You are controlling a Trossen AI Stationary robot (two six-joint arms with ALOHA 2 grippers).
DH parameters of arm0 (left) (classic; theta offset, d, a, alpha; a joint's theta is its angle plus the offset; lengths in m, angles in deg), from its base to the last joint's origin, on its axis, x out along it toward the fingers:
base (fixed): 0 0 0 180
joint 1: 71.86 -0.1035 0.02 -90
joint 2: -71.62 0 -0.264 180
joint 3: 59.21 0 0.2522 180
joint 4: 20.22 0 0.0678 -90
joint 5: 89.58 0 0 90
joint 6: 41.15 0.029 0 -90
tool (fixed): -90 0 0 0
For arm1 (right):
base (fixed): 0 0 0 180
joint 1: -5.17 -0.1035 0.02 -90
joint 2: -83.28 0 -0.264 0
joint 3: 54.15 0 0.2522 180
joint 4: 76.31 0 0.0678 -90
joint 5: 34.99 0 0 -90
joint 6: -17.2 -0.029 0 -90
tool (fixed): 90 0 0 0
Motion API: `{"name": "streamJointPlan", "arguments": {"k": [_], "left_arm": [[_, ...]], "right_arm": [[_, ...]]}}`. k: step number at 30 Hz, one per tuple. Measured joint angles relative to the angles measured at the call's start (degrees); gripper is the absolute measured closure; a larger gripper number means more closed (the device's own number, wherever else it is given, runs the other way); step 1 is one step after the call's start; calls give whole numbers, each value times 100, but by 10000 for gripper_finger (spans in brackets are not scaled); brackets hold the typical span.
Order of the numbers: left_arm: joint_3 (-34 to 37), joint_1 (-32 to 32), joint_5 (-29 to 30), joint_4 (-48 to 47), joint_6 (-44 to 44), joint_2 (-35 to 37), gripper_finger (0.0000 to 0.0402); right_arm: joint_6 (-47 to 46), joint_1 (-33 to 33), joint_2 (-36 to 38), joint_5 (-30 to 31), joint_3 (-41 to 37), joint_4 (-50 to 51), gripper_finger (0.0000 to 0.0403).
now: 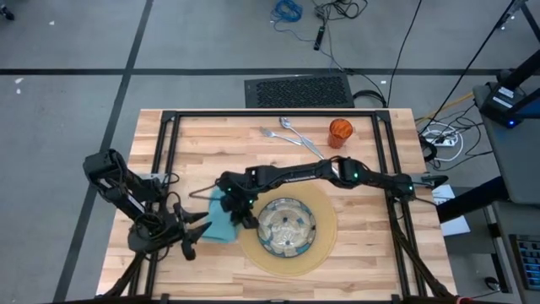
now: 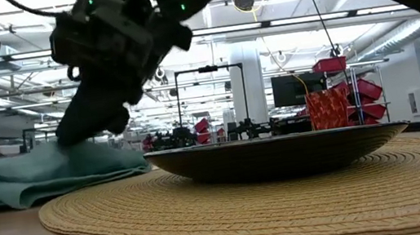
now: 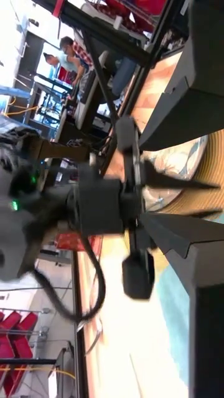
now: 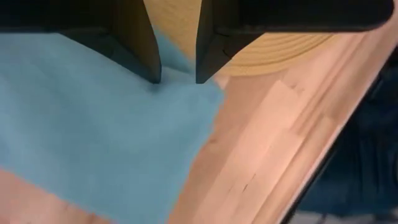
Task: Set table place
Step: Put the blue napkin to the left of the brown mat
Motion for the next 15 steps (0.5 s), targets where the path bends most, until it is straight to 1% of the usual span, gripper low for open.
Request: {"name": "streamJointPlan", "arguments": {"k": [2,5,8,9,10,13,14,15], "left_arm": [[8,-39,3,-102,-82,0,238],[8,-72,4,-261,-224,0,238],[12,-76,7,-462,-420,0,238],[34,-76,6,-476,-445,0,238],[72,-76,8,-476,-452,0,239],[178,-149,7,-480,-456,4,248],[227,-204,9,-480,-463,4,254],[283,-250,7,-488,-495,4,261]], "right_arm": [[153,-40,-4,130,223,373,309],[170,-7,0,165,511,693,309],[105,83,95,263,512,781,309],[98,105,147,431,512,848,309],[121,120,221,746,512,897,309],[328,158,314,1941,537,1226,309],[361,196,298,2077,529,1335,309],[358,250,265,2071,512,1430,309]]}}
